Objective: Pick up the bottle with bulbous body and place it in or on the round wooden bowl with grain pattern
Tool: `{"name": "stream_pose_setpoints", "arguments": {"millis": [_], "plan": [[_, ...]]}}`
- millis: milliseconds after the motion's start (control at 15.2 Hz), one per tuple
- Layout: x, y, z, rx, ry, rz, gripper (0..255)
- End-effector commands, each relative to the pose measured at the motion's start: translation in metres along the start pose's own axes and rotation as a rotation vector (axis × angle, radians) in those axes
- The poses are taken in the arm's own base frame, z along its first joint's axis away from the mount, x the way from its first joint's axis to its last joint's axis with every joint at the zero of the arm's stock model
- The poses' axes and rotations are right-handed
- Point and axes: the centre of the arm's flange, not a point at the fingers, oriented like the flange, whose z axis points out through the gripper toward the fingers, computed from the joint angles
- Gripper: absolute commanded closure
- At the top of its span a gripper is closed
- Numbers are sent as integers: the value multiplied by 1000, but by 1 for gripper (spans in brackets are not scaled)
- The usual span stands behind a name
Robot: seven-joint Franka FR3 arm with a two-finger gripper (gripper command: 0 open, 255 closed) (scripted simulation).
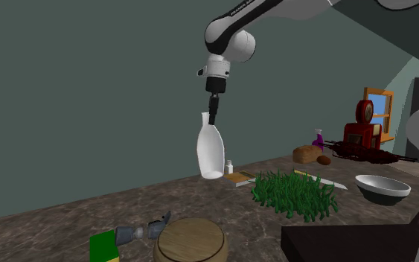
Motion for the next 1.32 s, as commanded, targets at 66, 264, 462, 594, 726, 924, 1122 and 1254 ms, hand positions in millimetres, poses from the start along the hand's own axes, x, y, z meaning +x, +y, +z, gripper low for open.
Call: {"name": "stream_pose_setpoints", "arguments": {"millis": [66, 264, 462, 594, 726, 924, 1122, 1254], "plan": [[7, -33, -12, -1, 0, 1, 255], [15, -70, -25, -1, 0, 1, 255], [23, -107, -37, -1, 0, 1, 255], [28, -131, -46, -1, 0, 1, 255], [33, -155, -54, -1, 0, 1, 255], [41, -192, -67, -1, 0, 1, 255], [49, -229, -80, -1, 0, 1, 255], [52, -245, -80, -1, 0, 1, 255]]}}
